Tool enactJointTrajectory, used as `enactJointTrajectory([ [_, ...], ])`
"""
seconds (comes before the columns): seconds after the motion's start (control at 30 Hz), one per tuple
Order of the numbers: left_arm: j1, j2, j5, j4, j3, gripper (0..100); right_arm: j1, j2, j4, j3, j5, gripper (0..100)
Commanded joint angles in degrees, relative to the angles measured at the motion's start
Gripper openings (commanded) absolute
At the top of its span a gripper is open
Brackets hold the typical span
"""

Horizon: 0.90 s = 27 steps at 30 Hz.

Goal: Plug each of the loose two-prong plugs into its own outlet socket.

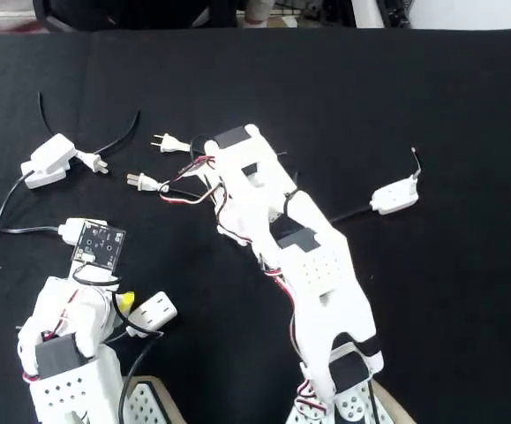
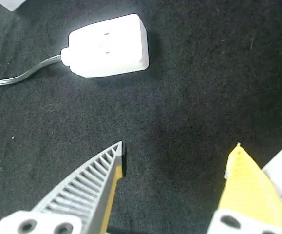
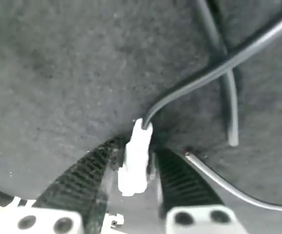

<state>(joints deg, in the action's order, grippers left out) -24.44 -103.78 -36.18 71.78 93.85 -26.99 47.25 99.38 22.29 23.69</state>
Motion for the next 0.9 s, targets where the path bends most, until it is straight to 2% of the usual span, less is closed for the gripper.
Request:
enactJointTrajectory([
  [0.0, 0.57, -0.44, -0.26, 0.0, -0.4, 33, 0.18, -1.36, 1.85, 1.19, 0.18, 7.9],
  [0.13, 0.57, -0.44, -0.26, 0.0, -0.4, 33, 0.35, -1.89, 1.85, 0.22, 0.0, 7.2],
  [0.2, 0.57, -0.44, -0.26, 0.0, -0.4, 33, 0.35, -1.89, 1.76, 0.57, -0.35, 3.8],
  [0.47, 0.57, -0.44, -0.26, 0.0, -0.4, 33, 0.44, -2.24, 1.49, 8.04, -8.7, 2.6],
  [0.63, 0.57, -0.44, -0.26, 0.0, -0.31, 33, 0.18, -8.22, 0.97, 8.48, -12.75, 2.6],
  [0.77, 0.57, -0.44, -0.26, 0.0, -0.31, 33, 0.53, -16.92, -4.84, 2.15, -15.38, 2.6],
  [0.87, 0.57, -0.44, -0.26, 0.0, -0.31, 33, -0.26, -24.75, -14.24, -9.8, -17.14, 2.6],
])
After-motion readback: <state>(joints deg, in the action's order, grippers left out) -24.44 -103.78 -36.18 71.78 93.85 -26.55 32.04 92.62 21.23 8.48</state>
